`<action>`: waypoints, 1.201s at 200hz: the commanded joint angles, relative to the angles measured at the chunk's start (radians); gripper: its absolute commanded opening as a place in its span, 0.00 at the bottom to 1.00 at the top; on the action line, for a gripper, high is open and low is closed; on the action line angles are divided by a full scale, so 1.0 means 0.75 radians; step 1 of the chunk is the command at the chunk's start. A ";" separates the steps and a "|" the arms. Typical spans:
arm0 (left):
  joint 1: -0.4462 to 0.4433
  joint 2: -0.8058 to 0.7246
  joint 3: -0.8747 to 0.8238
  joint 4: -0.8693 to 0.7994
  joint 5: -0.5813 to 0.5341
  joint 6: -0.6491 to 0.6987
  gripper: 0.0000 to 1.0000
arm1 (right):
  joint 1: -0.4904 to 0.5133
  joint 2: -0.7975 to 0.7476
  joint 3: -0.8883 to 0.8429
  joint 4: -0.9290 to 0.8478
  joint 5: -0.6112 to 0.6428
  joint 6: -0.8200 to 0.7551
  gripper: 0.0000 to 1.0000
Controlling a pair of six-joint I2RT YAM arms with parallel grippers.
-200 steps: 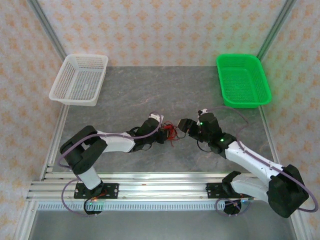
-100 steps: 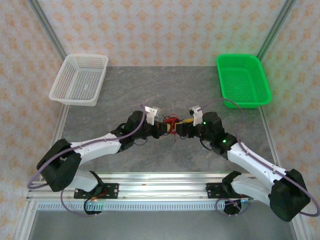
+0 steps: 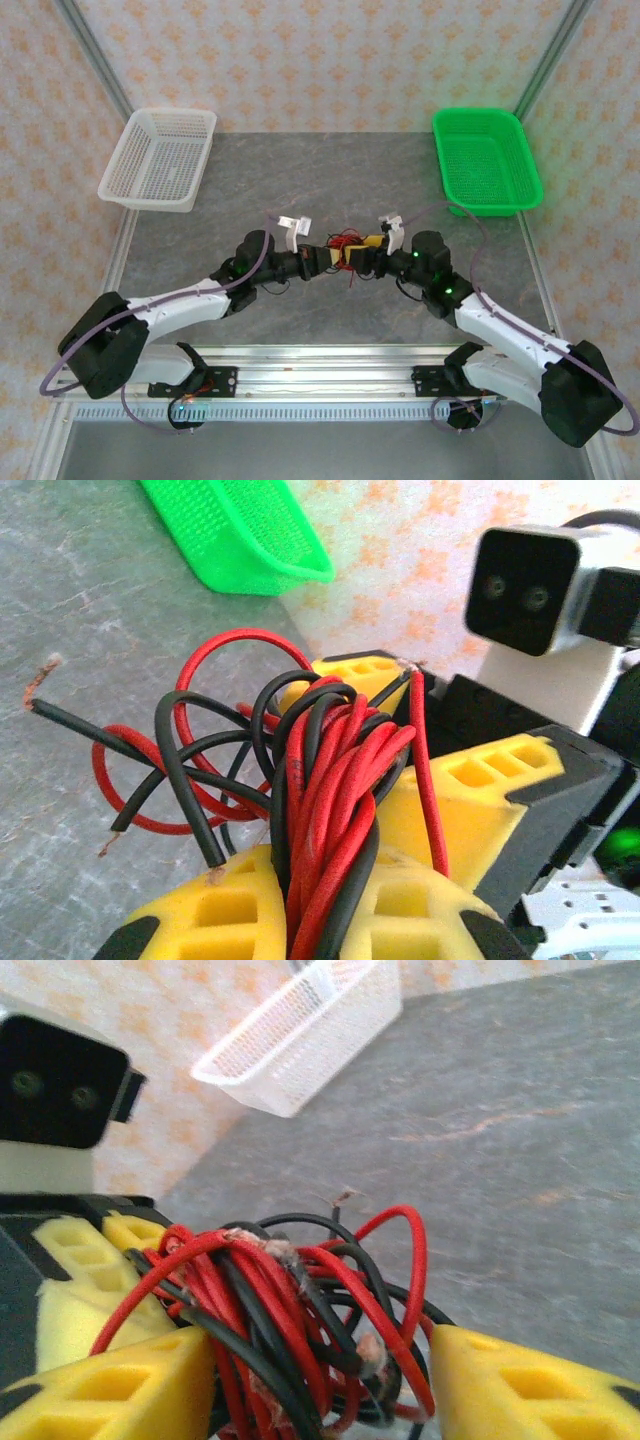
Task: Untangle the cables
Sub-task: Pick up the cables from the center of the table, then rotate the cable.
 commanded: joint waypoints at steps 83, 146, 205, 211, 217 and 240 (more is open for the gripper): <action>0.003 -0.173 0.018 -0.048 -0.080 0.107 0.60 | -0.017 -0.066 0.133 -0.160 -0.136 -0.143 0.00; -0.015 -0.179 0.227 -0.559 -0.230 0.504 0.63 | -0.047 0.098 0.369 -0.530 -0.339 -0.559 0.00; -0.045 -0.134 0.277 -0.707 -0.278 0.755 0.63 | -0.048 0.284 0.643 -0.855 -0.451 -0.824 0.00; -0.046 -0.132 0.272 -0.710 -0.282 0.764 0.62 | -0.048 0.285 0.655 -0.875 -0.450 -0.837 0.00; -0.046 -0.133 0.268 -0.713 -0.287 0.772 0.62 | -0.048 0.286 0.663 -0.892 -0.445 -0.850 0.00; -0.045 -0.141 0.246 -0.698 -0.306 0.782 0.60 | -0.048 0.286 0.684 -0.950 -0.424 -0.883 0.00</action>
